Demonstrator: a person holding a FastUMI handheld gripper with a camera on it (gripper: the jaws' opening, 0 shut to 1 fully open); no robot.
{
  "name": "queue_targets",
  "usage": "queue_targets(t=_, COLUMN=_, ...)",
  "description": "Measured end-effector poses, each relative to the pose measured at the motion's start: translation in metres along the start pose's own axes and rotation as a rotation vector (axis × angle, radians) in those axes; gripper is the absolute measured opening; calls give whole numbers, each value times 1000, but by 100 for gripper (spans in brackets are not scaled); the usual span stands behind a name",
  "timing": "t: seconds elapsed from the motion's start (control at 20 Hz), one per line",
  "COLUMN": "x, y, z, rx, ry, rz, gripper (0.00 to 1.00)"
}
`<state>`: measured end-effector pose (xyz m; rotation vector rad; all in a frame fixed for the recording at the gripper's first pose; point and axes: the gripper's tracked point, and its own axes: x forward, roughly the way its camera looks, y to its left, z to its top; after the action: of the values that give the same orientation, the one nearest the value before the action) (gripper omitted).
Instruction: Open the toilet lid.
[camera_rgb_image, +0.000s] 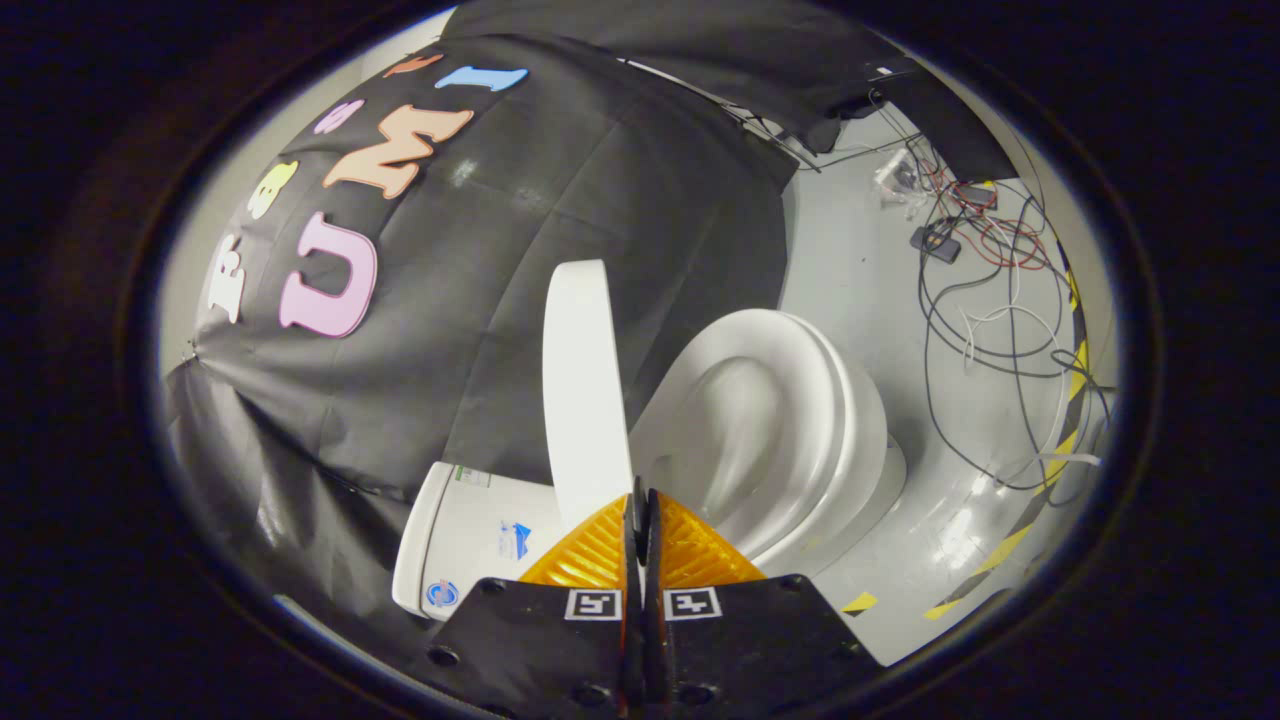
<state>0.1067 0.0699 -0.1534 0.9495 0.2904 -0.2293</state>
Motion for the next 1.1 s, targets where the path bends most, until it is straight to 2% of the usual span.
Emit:
queue_targets(t=0.35, x=-4, y=19, z=-1, rx=-20, ry=-35, rz=17, gripper=1)
queue_targets(t=1.1, x=-12, y=46, z=-5, rx=-268, ry=-42, rz=-20, gripper=1)
